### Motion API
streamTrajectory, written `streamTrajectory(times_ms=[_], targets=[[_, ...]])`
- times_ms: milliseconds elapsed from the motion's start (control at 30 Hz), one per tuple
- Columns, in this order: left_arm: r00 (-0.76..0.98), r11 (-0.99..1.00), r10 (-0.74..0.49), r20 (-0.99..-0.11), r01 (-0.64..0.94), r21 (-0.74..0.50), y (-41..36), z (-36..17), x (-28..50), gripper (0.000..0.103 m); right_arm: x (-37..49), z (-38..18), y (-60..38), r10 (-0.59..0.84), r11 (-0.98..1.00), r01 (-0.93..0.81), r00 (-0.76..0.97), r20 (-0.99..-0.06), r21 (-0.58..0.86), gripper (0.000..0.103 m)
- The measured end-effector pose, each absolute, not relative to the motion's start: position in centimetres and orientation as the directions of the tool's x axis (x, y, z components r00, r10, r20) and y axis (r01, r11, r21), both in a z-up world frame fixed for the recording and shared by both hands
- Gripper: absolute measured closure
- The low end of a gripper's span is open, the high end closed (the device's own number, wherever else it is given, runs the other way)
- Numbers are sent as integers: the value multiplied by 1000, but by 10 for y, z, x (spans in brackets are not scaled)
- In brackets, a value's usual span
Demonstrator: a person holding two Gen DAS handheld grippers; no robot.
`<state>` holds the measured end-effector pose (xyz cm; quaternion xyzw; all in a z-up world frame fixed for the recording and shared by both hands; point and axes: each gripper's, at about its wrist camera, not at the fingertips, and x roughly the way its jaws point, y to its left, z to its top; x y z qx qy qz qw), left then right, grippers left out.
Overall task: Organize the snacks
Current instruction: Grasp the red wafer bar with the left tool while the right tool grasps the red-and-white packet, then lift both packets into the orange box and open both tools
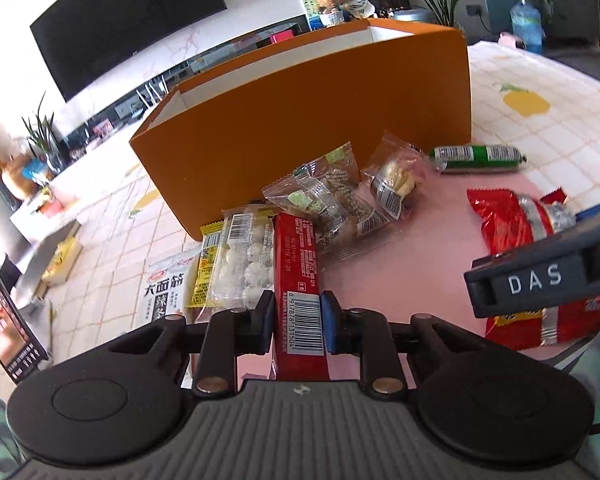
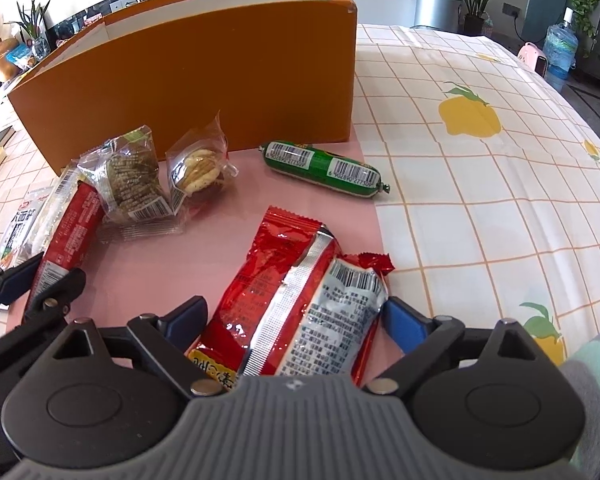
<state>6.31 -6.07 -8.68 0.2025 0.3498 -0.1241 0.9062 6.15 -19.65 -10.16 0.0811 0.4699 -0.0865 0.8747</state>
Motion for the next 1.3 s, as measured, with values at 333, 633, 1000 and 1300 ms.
streamTrajectory(times_ms=[333, 633, 1000, 1300], targets=[[687, 931, -148, -712, 339, 133, -44, -67, 60, 77, 51, -95, -200, -27, 971, 211, 572, -820, 115, 30], [679, 951, -191, -709, 307, 37, -36, -46, 50, 77, 35, -82, -203, 7, 969, 191, 612, -791, 156, 30], [682, 952, -259, -684, 298, -63, -35, -13, 41, 77, 12, -46, -211, 53, 961, 160, 689, -723, 223, 30], [687, 934, -329, -648, 337, -118, -47, 28, 62, 77, 17, 3, -220, 92, 972, 75, 752, -653, 222, 30]])
